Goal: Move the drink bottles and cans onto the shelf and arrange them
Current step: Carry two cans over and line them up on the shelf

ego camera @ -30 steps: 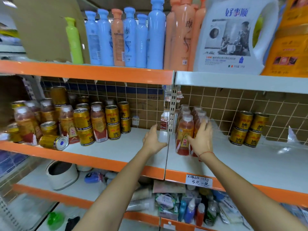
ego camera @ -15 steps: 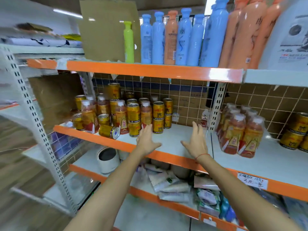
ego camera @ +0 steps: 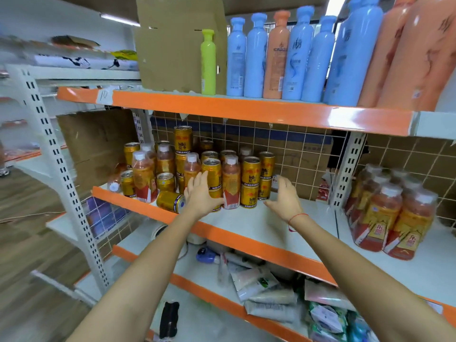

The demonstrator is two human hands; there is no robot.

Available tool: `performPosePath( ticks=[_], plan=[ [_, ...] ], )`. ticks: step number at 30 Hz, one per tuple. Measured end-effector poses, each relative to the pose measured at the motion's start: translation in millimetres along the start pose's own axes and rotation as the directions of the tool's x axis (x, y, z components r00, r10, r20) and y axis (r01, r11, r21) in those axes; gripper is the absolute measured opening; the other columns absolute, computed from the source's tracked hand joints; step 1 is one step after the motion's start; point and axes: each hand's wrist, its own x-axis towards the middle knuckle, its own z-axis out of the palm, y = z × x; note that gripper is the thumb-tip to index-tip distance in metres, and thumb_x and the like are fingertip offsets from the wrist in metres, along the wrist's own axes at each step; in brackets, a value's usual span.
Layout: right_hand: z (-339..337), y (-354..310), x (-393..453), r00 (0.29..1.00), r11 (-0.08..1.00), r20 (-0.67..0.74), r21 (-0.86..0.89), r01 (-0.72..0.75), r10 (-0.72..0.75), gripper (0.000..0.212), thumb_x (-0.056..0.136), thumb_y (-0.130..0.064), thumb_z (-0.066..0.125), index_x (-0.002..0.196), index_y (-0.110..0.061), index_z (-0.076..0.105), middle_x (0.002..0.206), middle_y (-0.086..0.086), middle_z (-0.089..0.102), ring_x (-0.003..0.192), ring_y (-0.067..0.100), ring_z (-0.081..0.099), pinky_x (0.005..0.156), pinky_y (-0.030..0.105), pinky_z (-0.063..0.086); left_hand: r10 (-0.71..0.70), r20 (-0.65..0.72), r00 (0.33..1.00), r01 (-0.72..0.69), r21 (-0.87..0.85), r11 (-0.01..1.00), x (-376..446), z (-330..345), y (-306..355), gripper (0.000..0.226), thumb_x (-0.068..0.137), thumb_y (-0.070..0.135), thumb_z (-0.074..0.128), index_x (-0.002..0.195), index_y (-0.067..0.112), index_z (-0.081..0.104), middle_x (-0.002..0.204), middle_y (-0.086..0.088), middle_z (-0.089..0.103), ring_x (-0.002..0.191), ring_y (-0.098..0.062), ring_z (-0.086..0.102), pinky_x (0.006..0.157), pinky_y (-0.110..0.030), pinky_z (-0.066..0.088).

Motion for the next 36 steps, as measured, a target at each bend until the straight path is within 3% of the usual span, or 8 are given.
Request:
performPosePath(
  ticks=[9, 14, 17, 20, 23, 28, 31, 36],
  plan=[
    [1, 12, 77, 0.994, 0.995, 0.063, -0.018, 0.095, -0.094, 0.055, 0.069, -0.032, 0.075, 0.116, -0.024, 0.048, 0.117, 0.006, 0.058, 0.109, 0.026, 0.055, 0.095, 0.048, 0.047, -0.076, 0.0, 0.997, 0.076, -0.105, 0.992, 49, -12, -7, 0.098, 0.067, 0.04, 0.082, 0.144, 0.018, 0.027, 0.144, -0.009, 0.041, 0.133, -0.032, 0.038, 0.107, -0.053, 0.036],
    [9, -4, 91, 0.984, 0.989, 0.101, 0.016, 0.148, -0.149, 0.054, 0.075, -0.023, 0.076, 0.122, -0.017, 0.049, 0.123, 0.008, 0.057, 0.113, 0.025, 0.054, 0.094, 0.039, 0.043, -0.09, 0.048, 0.995, 0.097, -0.18, 0.979, 63, -8, -14, 0.086, 0.069, 0.032, 0.083, 0.138, 0.017, 0.035, 0.137, -0.008, 0.049, 0.125, -0.027, 0.048, 0.103, -0.049, 0.043],
    [16, -8, 106, 0.981, 0.988, 0.124, 0.004, 0.152, -0.151, 0.045, 0.075, -0.018, 0.076, 0.113, -0.016, 0.051, 0.116, 0.009, 0.059, 0.108, 0.024, 0.057, 0.09, 0.036, 0.045, -0.041, 0.067, 0.997, 0.054, -0.21, 0.976, 73, -10, -12, 0.074, 0.071, 0.026, 0.083, 0.131, 0.014, 0.042, 0.13, -0.007, 0.055, 0.12, -0.025, 0.053, 0.101, -0.044, 0.045],
    [22, -10, 122, 0.98, 0.988, 0.127, -0.01, 0.155, -0.153, 0.042, 0.073, -0.02, 0.077, 0.106, -0.017, 0.052, 0.111, 0.008, 0.061, 0.103, 0.025, 0.059, 0.085, 0.036, 0.049, 0.007, 0.092, 0.996, 0.007, -0.152, 0.988, 83, -16, -9, 0.074, 0.072, 0.024, 0.081, 0.133, 0.012, 0.042, 0.129, -0.008, 0.057, 0.117, -0.024, 0.054, 0.099, -0.039, 0.046],
    [26, -15, 133, 0.974, 0.984, 0.158, -0.046, 0.171, -0.162, 0.056, 0.074, -0.021, 0.077, 0.123, -0.014, 0.05, 0.123, 0.01, 0.058, 0.113, 0.027, 0.055, 0.092, 0.038, 0.048, 0.027, 0.135, 0.99, -0.02, -0.05, 0.999, 95, -18, -10, 0.076, 0.07, 0.034, 0.081, 0.133, 0.014, 0.044, 0.128, -0.008, 0.057, 0.118, -0.025, 0.054, 0.098, -0.042, 0.047],
    [32, -15, 149, 0.971, 0.988, 0.197, -0.056, 0.147, -0.133, 0.059, 0.079, -0.018, 0.073, 0.13, -0.009, 0.046, 0.13, 0.014, 0.054, 0.119, 0.029, 0.052, 0.098, 0.042, 0.045, 0.018, 0.183, 0.983, -0.068, 0.271, 0.96, 103, -13, -9, 0.099, 0.07, 0.056, 0.074, 0.147, 0.013, 0.027, 0.147, -0.014, 0.039, 0.136, -0.034, 0.031, 0.109, -0.044, 0.03],
    [36, -12, 155, 0.969, 0.991, 0.217, -0.041, 0.127, -0.116, 0.055, 0.08, -0.017, 0.072, 0.129, -0.011, 0.046, 0.127, 0.012, 0.057, 0.116, 0.027, 0.054, 0.097, 0.041, 0.047, 0.017, 0.182, 0.983, -0.072, 0.303, 0.95, 106, -12, -10, 0.102, 0.072, 0.057, 0.072, 0.149, 0.014, 0.022, 0.15, -0.014, 0.034, 0.138, -0.035, 0.026, 0.11, -0.044, 0.027],
    [45, -8, 160, 0.969, 0.991, 0.226, -0.059, 0.117, -0.1, 0.07, 0.08, -0.018, 0.072, 0.14, -0.014, 0.036, 0.134, 0.013, 0.051, 0.123, 0.028, 0.05, 0.099, 0.041, 0.045, 0.018, 0.132, 0.991, -0.049, 0.236, 0.971, 108, -9, -12, 0.091, 0.072, 0.055, 0.074, 0.144, 0.015, 0.033, 0.141, -0.012, 0.046, 0.134, -0.033, 0.033, 0.108, -0.044, 0.031]
  ],
)
